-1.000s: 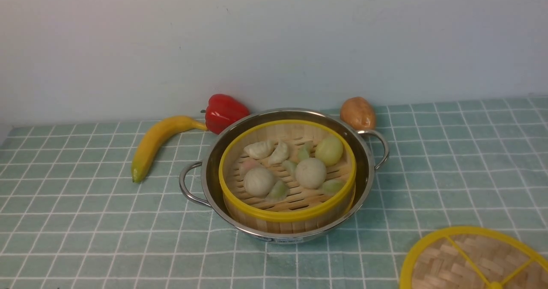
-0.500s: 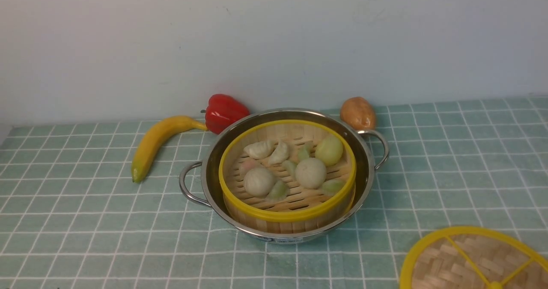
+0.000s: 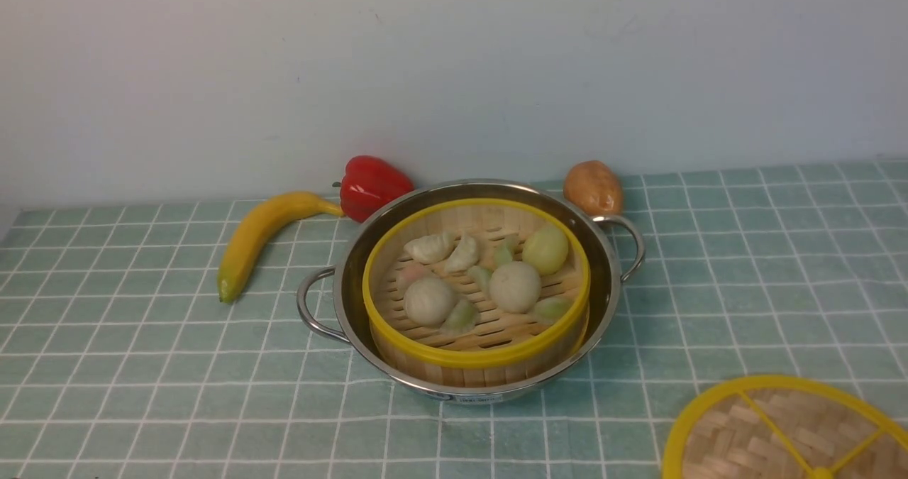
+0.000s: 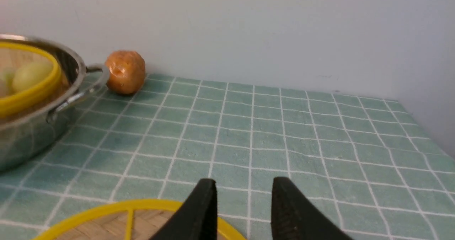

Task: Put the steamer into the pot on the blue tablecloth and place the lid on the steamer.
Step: 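Move the gripper down to the bamboo steamer lid and grasp its center knob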

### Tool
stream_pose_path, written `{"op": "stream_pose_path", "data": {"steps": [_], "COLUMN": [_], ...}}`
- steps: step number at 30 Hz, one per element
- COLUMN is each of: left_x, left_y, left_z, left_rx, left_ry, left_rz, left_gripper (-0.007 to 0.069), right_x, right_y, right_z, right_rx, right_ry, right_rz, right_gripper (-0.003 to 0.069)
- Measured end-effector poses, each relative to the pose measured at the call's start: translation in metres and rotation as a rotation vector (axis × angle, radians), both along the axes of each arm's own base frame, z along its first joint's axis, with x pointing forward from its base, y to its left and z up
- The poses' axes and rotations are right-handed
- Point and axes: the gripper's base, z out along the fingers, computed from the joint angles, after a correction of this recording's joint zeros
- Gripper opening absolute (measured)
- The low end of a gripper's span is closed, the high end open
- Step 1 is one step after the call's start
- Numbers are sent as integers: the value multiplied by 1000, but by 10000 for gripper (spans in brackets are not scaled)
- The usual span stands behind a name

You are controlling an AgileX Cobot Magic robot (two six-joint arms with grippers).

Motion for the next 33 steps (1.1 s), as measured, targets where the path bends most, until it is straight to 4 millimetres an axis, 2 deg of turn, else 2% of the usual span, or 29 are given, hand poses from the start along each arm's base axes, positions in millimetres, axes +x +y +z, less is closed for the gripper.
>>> {"op": "stream_pose_path", "data": {"steps": [2,5,9,14,17,19,24,25,28,33], "left_x": [0,0,0,0,0,0,0,0,0,0], "left_y": [0,0,0,0,0,0,0,0,0,-3], "left_z": [0,0,0,0,0,0,0,0,0,0], "left_rx": [0,0,0,0,0,0,0,0,0,0], "left_ry": [0,0,0,0,0,0,0,0,0,0], "left_rz": [0,0,0,0,0,0,0,0,-5,-49], "left_gripper": [169,169,181,185,191,194,202,202,202,211], "right_x": [-2,-9,-27,-43,-44,-45,-39,-39,-22,11], "right_y": [0,0,-1,1,5,6,13,13,17,24], "right_z": [14,50,102,131,135,133,122,121,116,101], "right_rx": [68,119,160,251,336,325,111,101,-48,-107], "right_ry": [-42,-150,-256,-299,-294,-242,80,92,289,549], "right_rz": [-4,-1,4,35,75,87,136,140,220,326], "right_gripper": [243,243,243,243,243,243,243,243,243,243]}}
